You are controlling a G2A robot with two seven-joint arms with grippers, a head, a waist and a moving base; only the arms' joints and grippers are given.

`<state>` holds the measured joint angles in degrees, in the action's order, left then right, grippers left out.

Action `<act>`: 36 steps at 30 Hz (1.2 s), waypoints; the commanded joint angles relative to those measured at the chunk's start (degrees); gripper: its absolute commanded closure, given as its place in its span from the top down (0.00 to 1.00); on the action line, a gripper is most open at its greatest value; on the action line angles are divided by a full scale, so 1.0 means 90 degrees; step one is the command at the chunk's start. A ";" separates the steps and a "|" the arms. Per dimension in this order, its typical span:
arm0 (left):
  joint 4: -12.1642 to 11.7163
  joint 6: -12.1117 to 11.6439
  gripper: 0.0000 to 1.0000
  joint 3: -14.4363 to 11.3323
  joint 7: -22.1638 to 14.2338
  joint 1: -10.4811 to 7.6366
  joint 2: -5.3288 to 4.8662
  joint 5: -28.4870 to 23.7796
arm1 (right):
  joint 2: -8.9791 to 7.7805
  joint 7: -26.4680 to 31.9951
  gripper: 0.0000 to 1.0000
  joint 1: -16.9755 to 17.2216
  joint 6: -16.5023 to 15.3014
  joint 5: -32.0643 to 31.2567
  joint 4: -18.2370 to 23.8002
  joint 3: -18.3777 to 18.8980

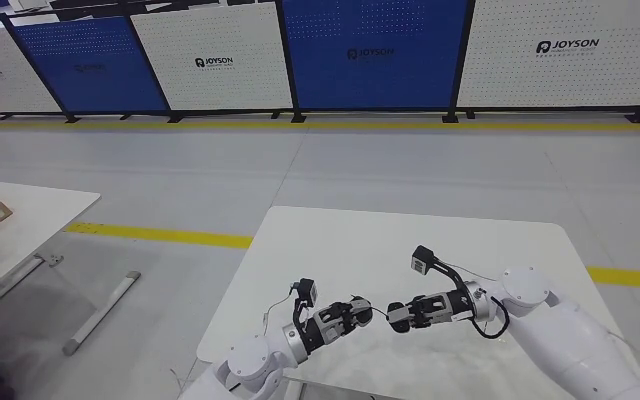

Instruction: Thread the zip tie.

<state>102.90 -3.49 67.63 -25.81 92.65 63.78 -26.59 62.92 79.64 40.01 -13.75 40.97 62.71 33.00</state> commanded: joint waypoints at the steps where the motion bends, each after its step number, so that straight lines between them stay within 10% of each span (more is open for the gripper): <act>1: 0.0024 -0.0079 0.00 -0.0020 0.0080 0.0035 -0.0003 0.0153 | 0.0000 0.0000 0.00 0.0000 0.0000 0.0000 0.0000 0.0000; 6: 0.0118 -0.0157 0.00 -0.0043 0.0199 0.0136 -0.0017 0.0406 | -0.0028 -0.0203 0.01 0.0157 0.0110 -0.0146 0.0182 0.0106; 8: 0.0155 -0.0160 0.00 -0.0031 0.0251 0.0167 -0.0022 0.0457 | -0.0054 -0.0183 0.84 0.0216 0.0122 -0.0153 0.0210 0.0197; 9: 0.0181 -0.0149 0.00 -0.0023 0.0297 0.0187 -0.0024 0.0477 | -0.0073 -0.0165 1.00 0.0257 0.0119 -0.0163 0.0234 0.0259; 22: 0.0406 0.0162 0.00 -0.0013 0.1339 0.0245 0.0010 0.0656 | -0.0366 -0.0079 1.00 0.0873 -0.0043 -0.0204 0.0600 0.1107; 27: 0.0313 -0.0089 0.00 -0.0183 0.2038 0.0177 0.0077 0.0912 | -0.0463 -0.0121 1.00 0.1192 -0.0156 -0.0102 0.0838 0.1441; 36: 0.0313 -0.0089 0.00 -0.0183 0.2038 0.0177 0.0077 0.0912 | -0.0467 -0.0115 1.00 0.1212 -0.0157 -0.0084 0.0850 0.1458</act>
<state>105.72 -4.29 65.98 -7.48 94.24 64.47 -18.38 58.72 78.61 50.92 -15.16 40.21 70.36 46.13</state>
